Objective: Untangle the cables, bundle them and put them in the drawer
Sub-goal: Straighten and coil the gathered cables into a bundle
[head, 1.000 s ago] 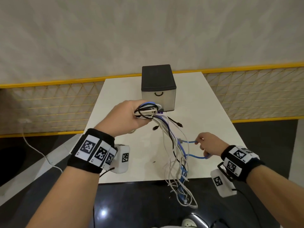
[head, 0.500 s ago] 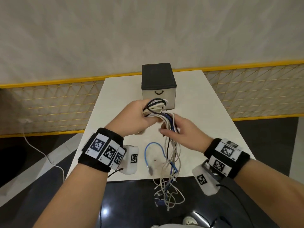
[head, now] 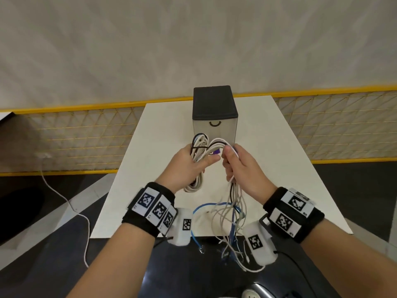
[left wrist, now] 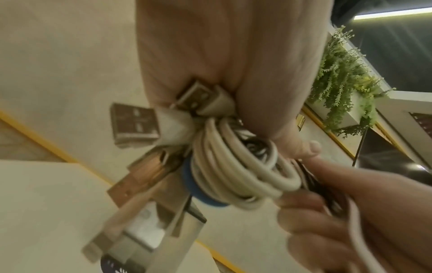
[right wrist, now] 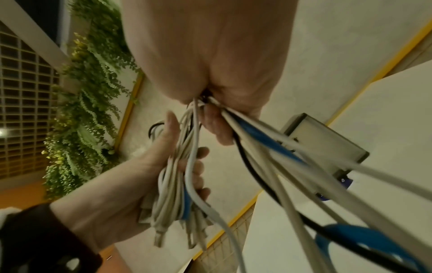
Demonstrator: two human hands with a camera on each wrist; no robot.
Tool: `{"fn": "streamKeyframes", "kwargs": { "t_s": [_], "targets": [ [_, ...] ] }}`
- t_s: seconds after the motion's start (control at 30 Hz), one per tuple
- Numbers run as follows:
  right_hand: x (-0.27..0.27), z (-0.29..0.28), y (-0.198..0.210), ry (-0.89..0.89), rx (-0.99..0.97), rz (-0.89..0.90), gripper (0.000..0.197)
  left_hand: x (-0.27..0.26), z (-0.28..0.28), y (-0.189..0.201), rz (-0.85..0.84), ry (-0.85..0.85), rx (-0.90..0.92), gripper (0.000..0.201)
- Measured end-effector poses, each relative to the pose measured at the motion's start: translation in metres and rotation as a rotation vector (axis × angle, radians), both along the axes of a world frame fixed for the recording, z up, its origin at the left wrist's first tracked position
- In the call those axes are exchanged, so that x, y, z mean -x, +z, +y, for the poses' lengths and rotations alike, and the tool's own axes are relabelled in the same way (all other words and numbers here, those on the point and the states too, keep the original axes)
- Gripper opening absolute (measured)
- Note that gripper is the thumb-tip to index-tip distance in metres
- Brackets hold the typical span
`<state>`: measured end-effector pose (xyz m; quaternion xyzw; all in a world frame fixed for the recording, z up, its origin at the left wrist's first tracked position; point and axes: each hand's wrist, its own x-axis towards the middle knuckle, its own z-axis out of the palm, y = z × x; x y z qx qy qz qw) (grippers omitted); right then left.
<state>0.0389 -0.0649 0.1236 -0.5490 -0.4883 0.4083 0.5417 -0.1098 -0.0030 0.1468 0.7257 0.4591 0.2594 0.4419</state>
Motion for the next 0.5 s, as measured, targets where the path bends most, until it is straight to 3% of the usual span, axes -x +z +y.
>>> {"fn": "streamKeyframes", "kwargs": {
  "t_s": [0.17, 0.33, 0.43, 0.5],
  "targets": [
    [0.007, 0.009, -0.002, -0.045, 0.090, 0.163, 0.058, -0.018, -0.013, -0.005, -0.168, 0.017, 0.092, 0.031],
    [0.003, 0.007, 0.004, 0.101, 0.159, 0.415, 0.033, -0.029, -0.013, -0.011, -0.241, 0.062, 0.156, 0.043],
    [-0.001, 0.002, 0.008, 0.252, 0.173, 0.590, 0.036, -0.030, -0.010, -0.011, -0.275, 0.102, 0.166, 0.051],
    [-0.004, 0.001, 0.009, 0.284, 0.166, 0.633, 0.040, -0.031, -0.009, -0.010, -0.295, 0.095, 0.169, 0.043]
  ]
}}
